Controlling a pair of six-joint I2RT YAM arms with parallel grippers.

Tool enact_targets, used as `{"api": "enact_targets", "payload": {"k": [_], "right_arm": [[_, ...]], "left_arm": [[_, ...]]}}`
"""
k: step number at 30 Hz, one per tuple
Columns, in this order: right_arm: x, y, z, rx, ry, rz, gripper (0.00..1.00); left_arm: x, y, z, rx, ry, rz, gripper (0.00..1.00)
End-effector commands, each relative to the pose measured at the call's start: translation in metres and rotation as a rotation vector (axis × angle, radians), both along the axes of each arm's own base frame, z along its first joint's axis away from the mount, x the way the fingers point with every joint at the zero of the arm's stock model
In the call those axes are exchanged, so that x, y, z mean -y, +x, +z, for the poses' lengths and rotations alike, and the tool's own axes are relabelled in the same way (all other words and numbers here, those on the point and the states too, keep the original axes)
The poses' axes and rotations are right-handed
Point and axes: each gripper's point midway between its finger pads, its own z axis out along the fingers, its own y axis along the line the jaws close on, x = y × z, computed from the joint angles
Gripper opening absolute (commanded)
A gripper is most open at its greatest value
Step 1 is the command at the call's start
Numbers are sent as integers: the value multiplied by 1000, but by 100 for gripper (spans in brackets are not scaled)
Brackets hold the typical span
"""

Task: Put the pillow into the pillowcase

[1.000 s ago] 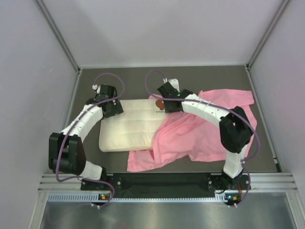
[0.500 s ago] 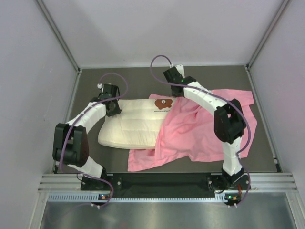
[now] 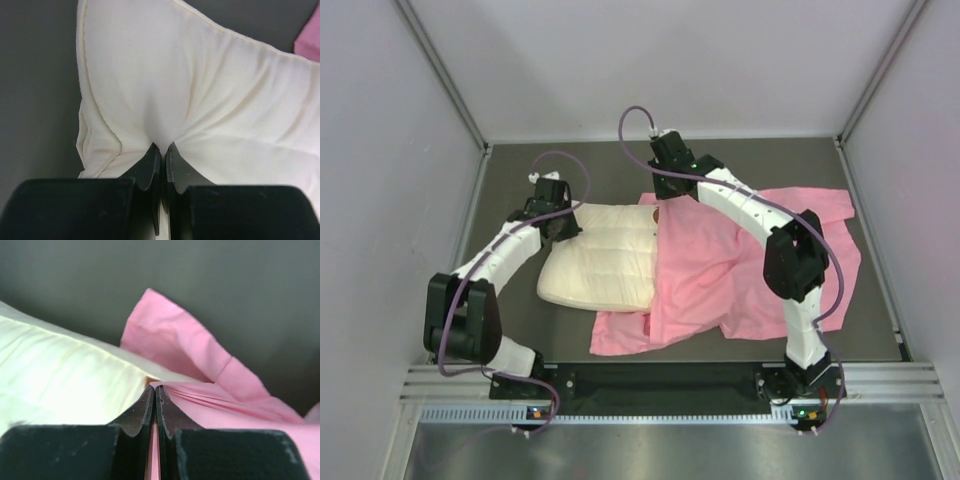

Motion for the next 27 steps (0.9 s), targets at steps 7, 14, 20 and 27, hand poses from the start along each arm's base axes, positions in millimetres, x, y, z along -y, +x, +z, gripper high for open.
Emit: {"api": "enact_targets", "payload": {"k": [7, 14, 20, 27], "right_arm": [[-74, -43, 104, 74, 274, 237, 0], [-81, -71, 139, 91, 320, 299, 0], [-76, -76, 145, 96, 321, 289, 0], [-53, -48, 50, -63, 164, 172, 0]], "left_arm": [[94, -28, 101, 235, -304, -242, 1], [114, -46, 143, 308, -374, -288, 0], [132, -61, 150, 340, -343, -322, 0], [150, -85, 158, 398, -439, -443, 0]]}}
